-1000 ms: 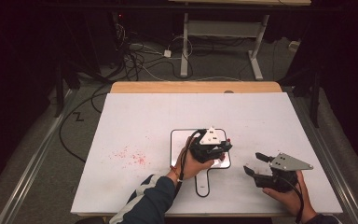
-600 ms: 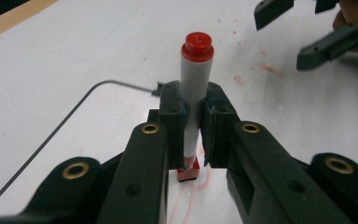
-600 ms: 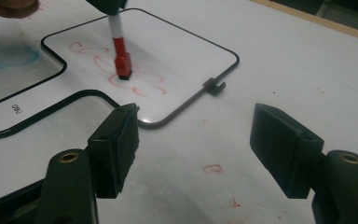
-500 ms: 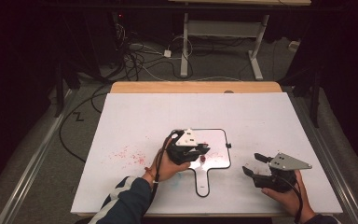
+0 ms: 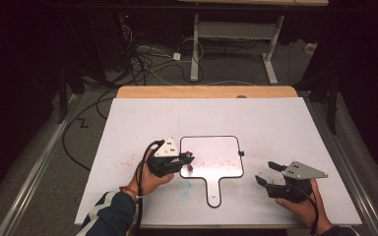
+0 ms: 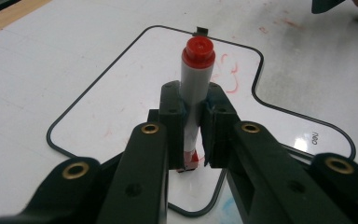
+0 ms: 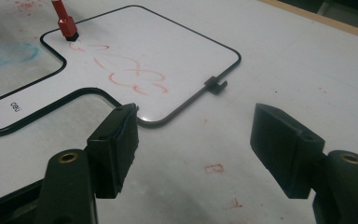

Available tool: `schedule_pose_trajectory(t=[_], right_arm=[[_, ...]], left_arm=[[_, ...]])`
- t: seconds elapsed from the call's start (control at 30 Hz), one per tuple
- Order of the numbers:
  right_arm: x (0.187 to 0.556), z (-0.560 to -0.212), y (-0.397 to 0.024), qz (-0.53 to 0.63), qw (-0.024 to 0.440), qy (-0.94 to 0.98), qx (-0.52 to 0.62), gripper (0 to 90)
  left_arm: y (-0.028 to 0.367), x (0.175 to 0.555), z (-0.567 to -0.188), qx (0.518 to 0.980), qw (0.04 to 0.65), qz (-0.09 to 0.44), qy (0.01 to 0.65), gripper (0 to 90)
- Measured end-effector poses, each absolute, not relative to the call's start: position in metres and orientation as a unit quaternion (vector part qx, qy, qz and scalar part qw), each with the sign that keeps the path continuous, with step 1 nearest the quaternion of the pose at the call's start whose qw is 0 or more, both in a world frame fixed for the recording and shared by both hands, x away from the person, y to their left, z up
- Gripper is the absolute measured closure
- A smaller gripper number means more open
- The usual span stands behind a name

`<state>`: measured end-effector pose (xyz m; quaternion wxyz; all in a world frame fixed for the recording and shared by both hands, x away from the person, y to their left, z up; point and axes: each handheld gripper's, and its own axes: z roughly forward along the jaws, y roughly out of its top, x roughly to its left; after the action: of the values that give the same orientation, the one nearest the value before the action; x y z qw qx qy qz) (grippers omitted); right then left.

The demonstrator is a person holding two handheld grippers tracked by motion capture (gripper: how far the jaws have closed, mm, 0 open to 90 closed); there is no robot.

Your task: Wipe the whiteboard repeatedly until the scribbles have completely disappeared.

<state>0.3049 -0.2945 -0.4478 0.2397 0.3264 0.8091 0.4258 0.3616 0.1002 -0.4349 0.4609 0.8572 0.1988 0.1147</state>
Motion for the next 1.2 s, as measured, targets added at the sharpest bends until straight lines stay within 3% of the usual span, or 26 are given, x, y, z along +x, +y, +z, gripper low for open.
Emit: schedule_pose_trajectory(t=[0.57,0.93,1.2], right_arm=[[0.305,-0.448,-0.291,0.425,0.238,0.813,0.319,33.1],[0.305,-0.447,-0.293,0.424,0.242,0.811,0.323,33.1],[0.305,-0.447,-0.29,0.42,0.244,0.812,0.323,33.0]], left_arm=[[0.031,0.372,-0.44,0.849,0.499,0.091,0.151,78.9],[0.084,0.368,-0.433,0.864,0.457,0.112,0.178,78.8],[0.121,0.365,-0.438,0.848,0.47,0.116,0.215,78.8]])
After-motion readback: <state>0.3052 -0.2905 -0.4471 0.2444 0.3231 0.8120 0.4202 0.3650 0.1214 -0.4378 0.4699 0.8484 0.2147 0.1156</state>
